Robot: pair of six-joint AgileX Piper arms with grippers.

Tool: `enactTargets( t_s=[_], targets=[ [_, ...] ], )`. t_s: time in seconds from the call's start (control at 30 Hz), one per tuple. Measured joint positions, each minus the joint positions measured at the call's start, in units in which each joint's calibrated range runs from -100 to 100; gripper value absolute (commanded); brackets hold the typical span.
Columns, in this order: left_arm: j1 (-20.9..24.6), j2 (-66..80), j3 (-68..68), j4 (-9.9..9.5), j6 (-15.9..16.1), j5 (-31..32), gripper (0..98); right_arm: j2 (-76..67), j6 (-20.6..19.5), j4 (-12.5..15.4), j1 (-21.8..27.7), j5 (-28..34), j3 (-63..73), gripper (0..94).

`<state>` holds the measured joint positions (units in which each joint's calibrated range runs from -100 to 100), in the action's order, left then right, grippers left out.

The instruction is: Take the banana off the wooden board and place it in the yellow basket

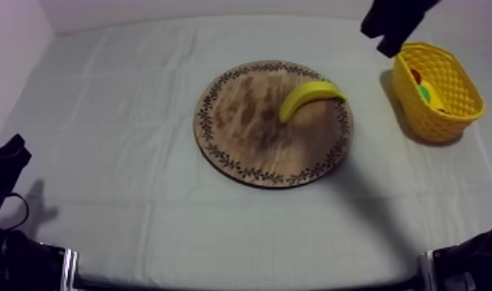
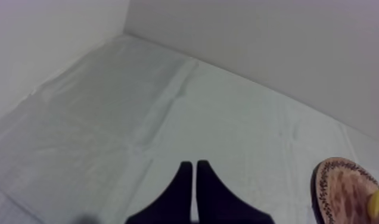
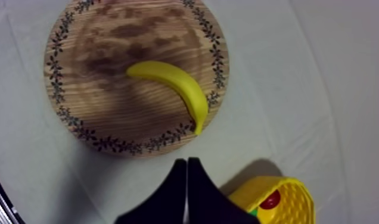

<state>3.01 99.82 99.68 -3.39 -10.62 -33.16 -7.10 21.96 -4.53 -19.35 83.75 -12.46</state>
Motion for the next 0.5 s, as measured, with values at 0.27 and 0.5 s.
enactTargets(
  t_s=[0.27,0.5],
  targets=[
    [0.0,0.0,0.0,0.00,0.0,0.0,0.1,10.6,6.3,-0.4,0.5,3.4,10.0,0.6],
    [0.0,0.0,0.0,0.00,0.0,0.0,0.1,11.2,16.7,-0.9,0.7,3.9,13.1,0.6]
  ],
)
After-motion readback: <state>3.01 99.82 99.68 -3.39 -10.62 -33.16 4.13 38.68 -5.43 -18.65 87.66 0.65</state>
